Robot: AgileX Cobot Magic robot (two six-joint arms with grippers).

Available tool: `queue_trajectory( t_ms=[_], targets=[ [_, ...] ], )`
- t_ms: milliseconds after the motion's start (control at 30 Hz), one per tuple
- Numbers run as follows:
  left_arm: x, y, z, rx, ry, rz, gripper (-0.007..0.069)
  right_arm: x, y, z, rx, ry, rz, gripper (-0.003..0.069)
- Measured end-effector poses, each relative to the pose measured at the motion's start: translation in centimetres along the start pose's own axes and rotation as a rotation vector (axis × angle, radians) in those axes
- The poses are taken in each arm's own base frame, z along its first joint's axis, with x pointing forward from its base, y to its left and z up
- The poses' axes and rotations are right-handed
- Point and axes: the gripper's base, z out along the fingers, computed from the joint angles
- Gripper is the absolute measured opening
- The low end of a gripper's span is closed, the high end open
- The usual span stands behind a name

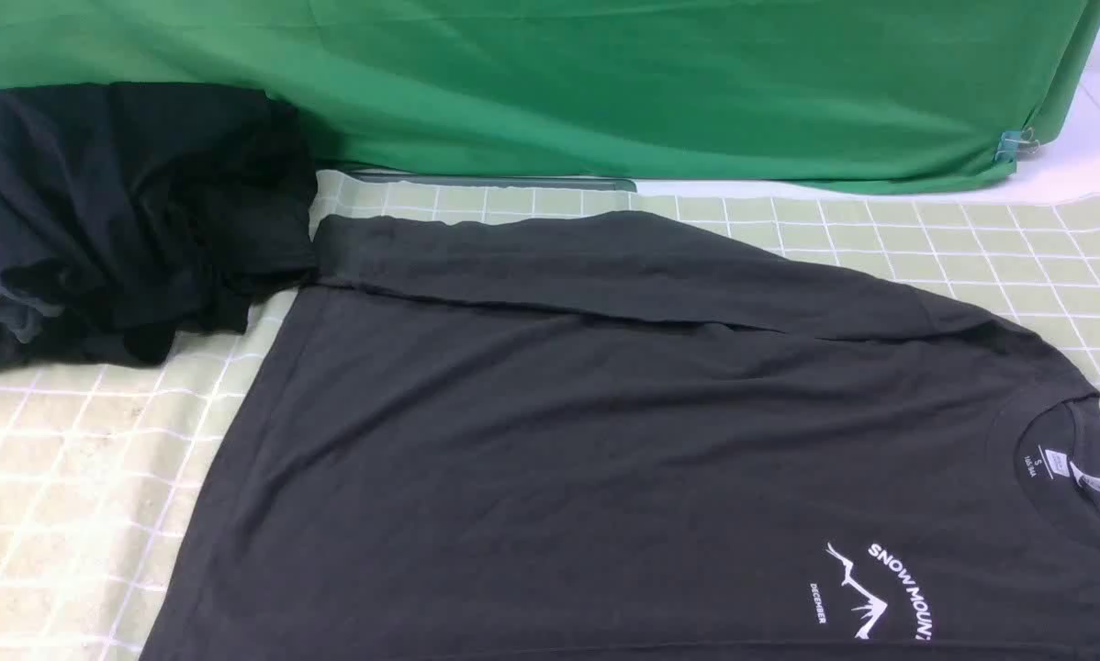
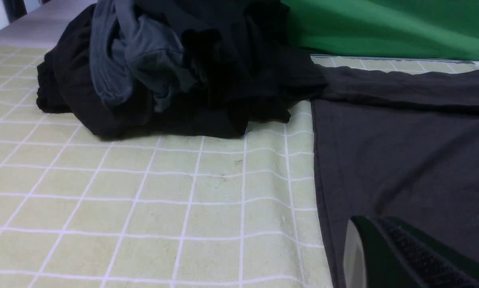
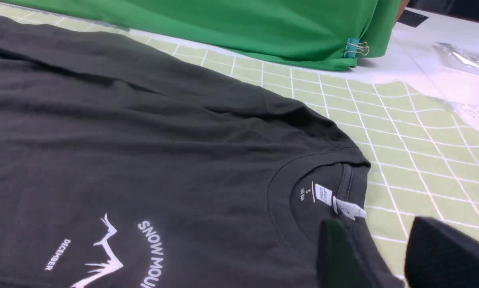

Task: Fold a long-sleeved shirt over a green coffee tablecloth.
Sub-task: 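Grasp the left edge of the dark T-shirt lying flat on the table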

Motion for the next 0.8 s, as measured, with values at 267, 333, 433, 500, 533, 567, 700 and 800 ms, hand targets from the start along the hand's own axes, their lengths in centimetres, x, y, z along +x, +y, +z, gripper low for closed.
queue_trajectory(
  t_ms=[267,333,433,500,533,567,700,800],
  targets=[
    [0.0,0.0,0.0,0.0,0.0,0.0,0.0017,0.0,0.0,0.0,0.0,0.0,0.0,0.0243],
    [0.0,0.0,0.0,0.0,0.0,0.0,0.0017,0.0,0.0,0.0,0.0,0.0,0.0,0.0243],
    [0.0,0.0,0.0,-0.002,-0.001,0.009,0.0017,0.0,0.0,0.0,0.0,0.0,0.0,0.0243],
    [-0.2,0.0,0.0,-0.002,-0.017,0.009,0.0017,0.0,0.0,0.0,0.0,0.0,0.0,0.0243],
    [-0.5,0.0,0.0,0.004,-0.05,-0.019,0.0017,0.0,0.0,0.0,0.0,0.0,0.0,0.0243],
    [-0.5,-0.1,0.0,0.008,-0.056,-0.044,0.0017,0.0,0.0,0.0,0.0,0.0,0.0,0.0243],
    [-1.5,-0.1,-0.1,0.04,-0.164,-0.315,0.0017,0.0,0.0,0.0,0.0,0.0,0.0,0.0243],
    [-2.7,0.3,-0.4,0.046,-0.303,-0.495,0.0017,0.0,0.0,0.0,0.0,0.0,0.0,0.0243]
  ],
)
